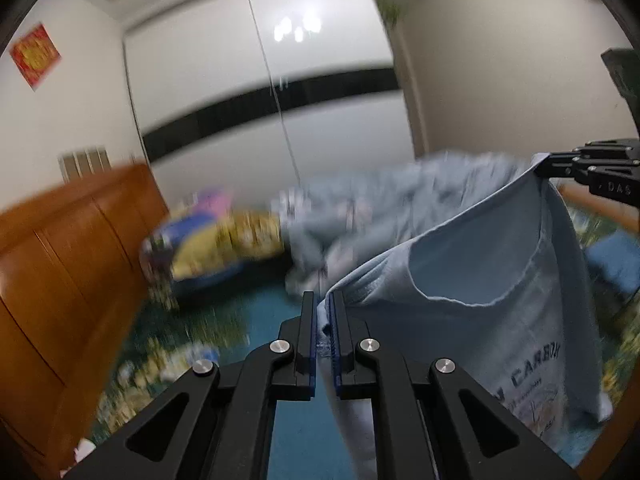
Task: Fold clothes
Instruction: 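Lift the sweatshirt with both grippers and shake it out in the air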
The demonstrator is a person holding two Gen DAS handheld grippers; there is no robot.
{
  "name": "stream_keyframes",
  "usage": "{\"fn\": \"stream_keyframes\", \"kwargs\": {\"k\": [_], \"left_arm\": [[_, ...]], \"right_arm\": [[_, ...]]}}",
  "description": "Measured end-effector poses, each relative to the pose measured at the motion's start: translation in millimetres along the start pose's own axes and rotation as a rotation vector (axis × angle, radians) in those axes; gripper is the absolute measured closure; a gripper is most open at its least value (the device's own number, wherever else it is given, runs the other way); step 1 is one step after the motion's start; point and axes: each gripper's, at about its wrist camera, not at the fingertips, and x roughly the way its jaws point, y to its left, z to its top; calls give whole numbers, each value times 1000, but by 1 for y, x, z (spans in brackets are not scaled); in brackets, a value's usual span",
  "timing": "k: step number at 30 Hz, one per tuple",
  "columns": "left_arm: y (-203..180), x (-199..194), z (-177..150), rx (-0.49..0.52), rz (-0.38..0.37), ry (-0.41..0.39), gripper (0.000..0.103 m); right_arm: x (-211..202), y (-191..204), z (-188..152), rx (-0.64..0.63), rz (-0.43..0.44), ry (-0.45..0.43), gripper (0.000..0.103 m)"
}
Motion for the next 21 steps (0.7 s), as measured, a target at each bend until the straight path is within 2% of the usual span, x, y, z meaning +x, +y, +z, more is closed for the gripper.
{"fn": "stream_keyframes", "kwargs": {"k": [1, 3, 4, 5, 9, 11, 13, 17, 20, 21], "left_arm": [[-1, 29, -9, -10, -9, 51, 97], [-4, 63, -24, -15, -5, 107, 97], [-6, 89, -32, -7, 32, 139, 99], [-3, 106, -36, -21, 33, 163, 99], [9, 171, -54, -87, 27, 250, 99], [16, 196, -68, -146, -5, 288, 99], [12, 212, -91, -202, -94, 318, 99], [5, 240, -127, -224, -192, 400, 99], [-1, 255, -147, -235, -242, 440, 95], [-2, 257, -151, -245, -262, 448, 87]], "right_arm": [[25, -4, -11, 20, 6, 39, 99], [73, -11, -34, 59, 18, 114, 99], [98, -15, -45, 79, 25, 152, 99], [127, -18, -57, 95, 28, 195, 99], [201, -37, -91, 136, 9, 307, 99], [236, -46, -108, 159, 2, 351, 99], [266, -52, -124, 175, -6, 391, 99], [308, -70, -159, 239, -10, 461, 99], [323, -81, -185, 288, 9, 501, 98], [326, -83, -191, 301, 17, 507, 97]]}}
